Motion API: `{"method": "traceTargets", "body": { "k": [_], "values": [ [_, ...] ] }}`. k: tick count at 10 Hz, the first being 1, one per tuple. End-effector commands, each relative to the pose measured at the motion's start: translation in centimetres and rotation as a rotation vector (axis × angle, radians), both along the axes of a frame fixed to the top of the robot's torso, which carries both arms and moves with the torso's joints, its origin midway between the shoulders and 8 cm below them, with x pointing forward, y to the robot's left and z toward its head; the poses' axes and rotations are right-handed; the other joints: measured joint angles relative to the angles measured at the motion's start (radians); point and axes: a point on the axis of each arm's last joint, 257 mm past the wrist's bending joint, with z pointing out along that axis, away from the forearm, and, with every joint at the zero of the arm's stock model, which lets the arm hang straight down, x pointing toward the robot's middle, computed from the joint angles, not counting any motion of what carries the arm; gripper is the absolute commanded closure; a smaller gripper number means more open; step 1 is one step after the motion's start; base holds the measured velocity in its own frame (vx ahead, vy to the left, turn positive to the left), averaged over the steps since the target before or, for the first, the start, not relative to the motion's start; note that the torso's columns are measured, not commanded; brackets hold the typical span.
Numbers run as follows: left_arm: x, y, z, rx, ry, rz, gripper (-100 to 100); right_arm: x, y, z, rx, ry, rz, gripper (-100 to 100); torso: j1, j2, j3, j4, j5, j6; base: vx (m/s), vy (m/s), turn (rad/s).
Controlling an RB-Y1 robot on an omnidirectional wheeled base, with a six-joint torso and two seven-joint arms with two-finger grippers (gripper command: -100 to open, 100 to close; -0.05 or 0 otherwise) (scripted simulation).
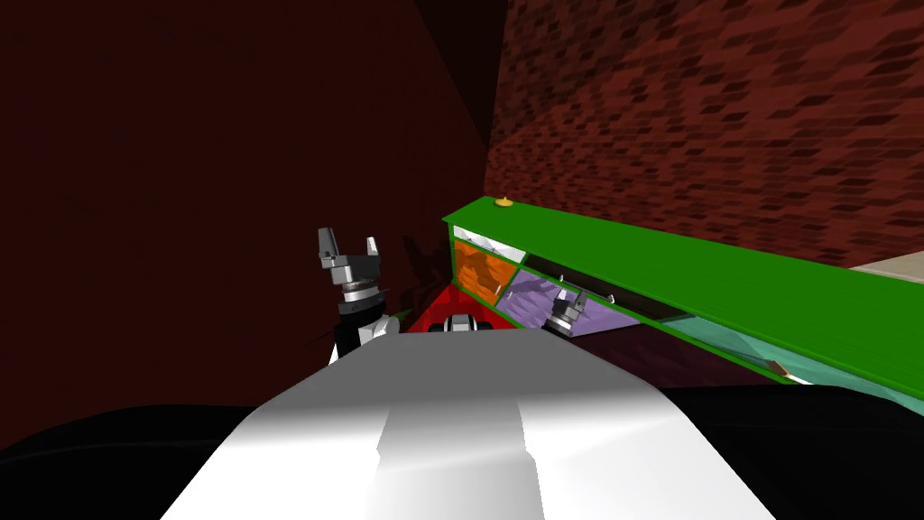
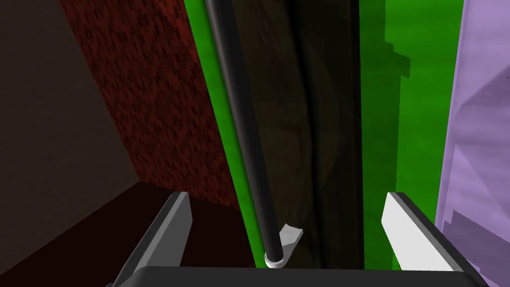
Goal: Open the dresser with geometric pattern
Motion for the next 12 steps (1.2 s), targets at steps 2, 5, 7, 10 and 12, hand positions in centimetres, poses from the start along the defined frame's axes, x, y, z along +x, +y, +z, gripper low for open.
{"method": "traceTargets", "body": {
  "k": [2, 5, 7, 10, 12],
  "values": [
    [0.0, 0.0, 0.0, 0.000, 0.000, 0.000, 0, 2.9, 0.8, 0.5, 0.092, -0.046, 0.067, -100, -0.002, -0.002, -0.001, -0.001, 0.000, 0.000, -0.099, -0.018, 0.080],
    [0.0, 0.0, 0.0, 0.000, 0.000, 0.000, 0, 5.6, 1.8, 1.3, 0.174, -0.088, 0.133, -100, -0.001, -0.001, -0.001, 0.000, 0.000, 0.000, -0.088, -0.010, 0.083],
    [0.0, 0.0, 0.0, 0.000, 0.000, 0.000, 0, 5.9, 1.9, 1.4, 0.181, -0.092, 0.138, -100, -0.001, 0.000, 0.000, 0.000, 0.000, 0.000, -0.075, -0.008, 0.060],
    [0.0, 0.0, 0.0, 0.000, 0.000, 0.000, 0, 6.4, 0.6, 0.7, 0.204, -0.094, 0.090, -100, -0.004, 0.002, 0.001, 0.000, -0.001, 0.001, -0.106, -0.072, 0.239],
    [0.0, 0.0, 0.0, 0.000, 0.000, 0.000, 0, 6.8, -0.5, 0.3, 0.203, -0.093, 0.047, -100, -0.001, -0.001, -0.001, 0.000, 0.000, -0.001, -0.120, -0.073, 0.312]
  ]
}}
